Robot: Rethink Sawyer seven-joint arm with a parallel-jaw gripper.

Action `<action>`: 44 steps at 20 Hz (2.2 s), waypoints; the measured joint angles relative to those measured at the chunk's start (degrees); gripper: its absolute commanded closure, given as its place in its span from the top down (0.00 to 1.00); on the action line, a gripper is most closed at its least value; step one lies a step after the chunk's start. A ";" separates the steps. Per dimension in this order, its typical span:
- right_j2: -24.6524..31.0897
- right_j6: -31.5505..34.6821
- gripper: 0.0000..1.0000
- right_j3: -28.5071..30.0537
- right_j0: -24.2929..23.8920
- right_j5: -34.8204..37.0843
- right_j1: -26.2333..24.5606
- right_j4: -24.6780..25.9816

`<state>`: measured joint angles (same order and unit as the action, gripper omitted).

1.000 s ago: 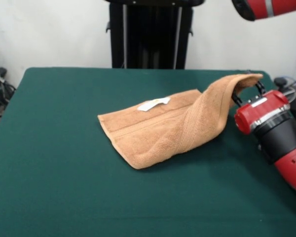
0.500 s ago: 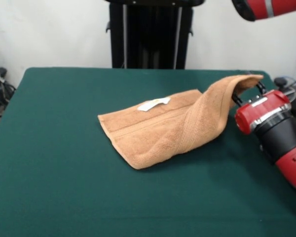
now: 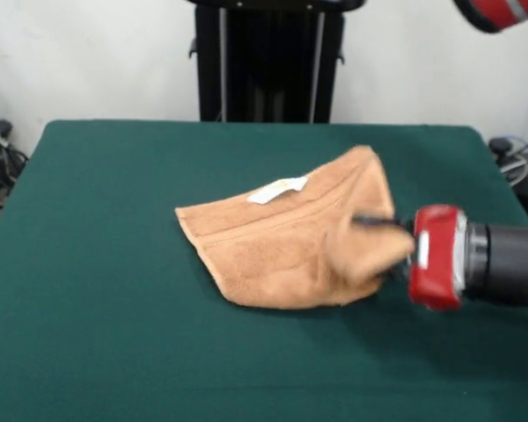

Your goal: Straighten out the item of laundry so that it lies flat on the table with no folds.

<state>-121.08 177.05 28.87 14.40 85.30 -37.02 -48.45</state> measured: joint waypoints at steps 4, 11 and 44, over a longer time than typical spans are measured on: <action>23.22 -12.70 1.00 5.15 9.20 -36.71 3.24 13.15; 42.34 -32.87 1.00 11.17 13.58 -55.88 9.28 22.50; 84.91 -39.63 1.00 18.46 4.65 -57.42 31.95 40.38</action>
<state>-36.17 137.42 47.33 19.04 27.88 -5.07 -8.07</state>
